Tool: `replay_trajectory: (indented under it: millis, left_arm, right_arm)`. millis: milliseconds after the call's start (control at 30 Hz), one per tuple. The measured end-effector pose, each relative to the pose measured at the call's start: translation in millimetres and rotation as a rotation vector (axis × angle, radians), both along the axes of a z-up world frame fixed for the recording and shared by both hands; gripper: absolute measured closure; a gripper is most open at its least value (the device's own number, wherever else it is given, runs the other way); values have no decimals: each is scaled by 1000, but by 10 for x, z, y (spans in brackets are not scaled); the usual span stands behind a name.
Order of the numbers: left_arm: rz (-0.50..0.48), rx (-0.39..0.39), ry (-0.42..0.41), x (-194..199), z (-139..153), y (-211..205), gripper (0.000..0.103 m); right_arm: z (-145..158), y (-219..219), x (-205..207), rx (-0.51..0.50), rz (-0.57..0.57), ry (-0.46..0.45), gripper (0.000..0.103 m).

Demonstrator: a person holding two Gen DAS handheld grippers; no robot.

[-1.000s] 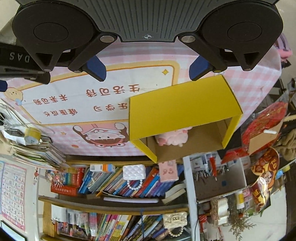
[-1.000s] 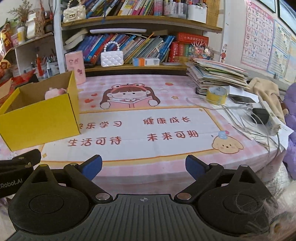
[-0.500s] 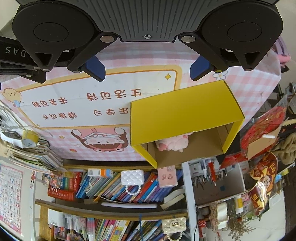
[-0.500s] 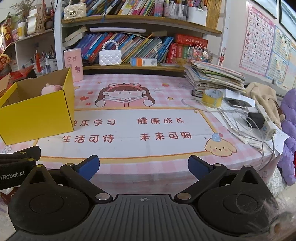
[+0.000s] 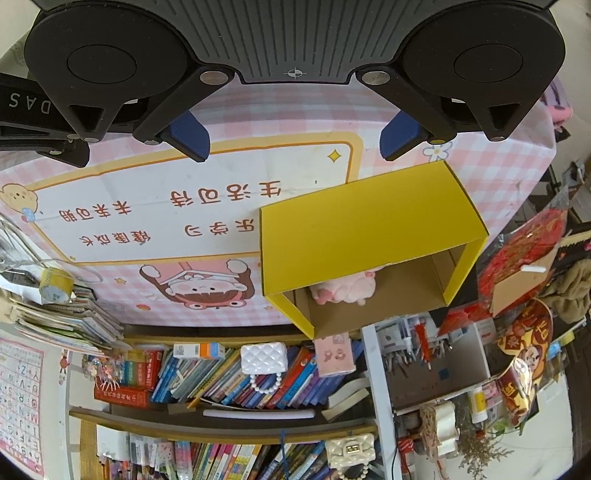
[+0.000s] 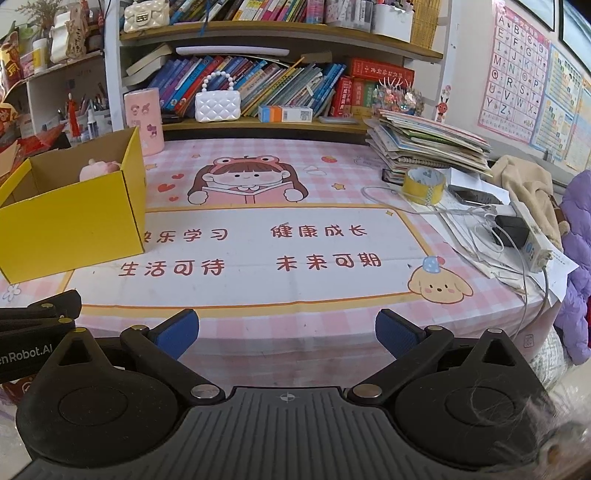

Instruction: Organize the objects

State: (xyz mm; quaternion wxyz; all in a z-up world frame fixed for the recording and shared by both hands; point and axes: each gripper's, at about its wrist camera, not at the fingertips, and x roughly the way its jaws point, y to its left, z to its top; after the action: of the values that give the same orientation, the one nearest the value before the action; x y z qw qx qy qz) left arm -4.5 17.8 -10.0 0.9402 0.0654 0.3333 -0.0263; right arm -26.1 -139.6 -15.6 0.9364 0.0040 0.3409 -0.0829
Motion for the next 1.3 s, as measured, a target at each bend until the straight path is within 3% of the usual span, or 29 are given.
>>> replay_trajectory:
  millis: [1300]
  left_arm:
    - [52, -14, 7, 97, -60, 108, 3]
  right_arm:
    - [-16, 79, 130, -20, 18, 13, 0]
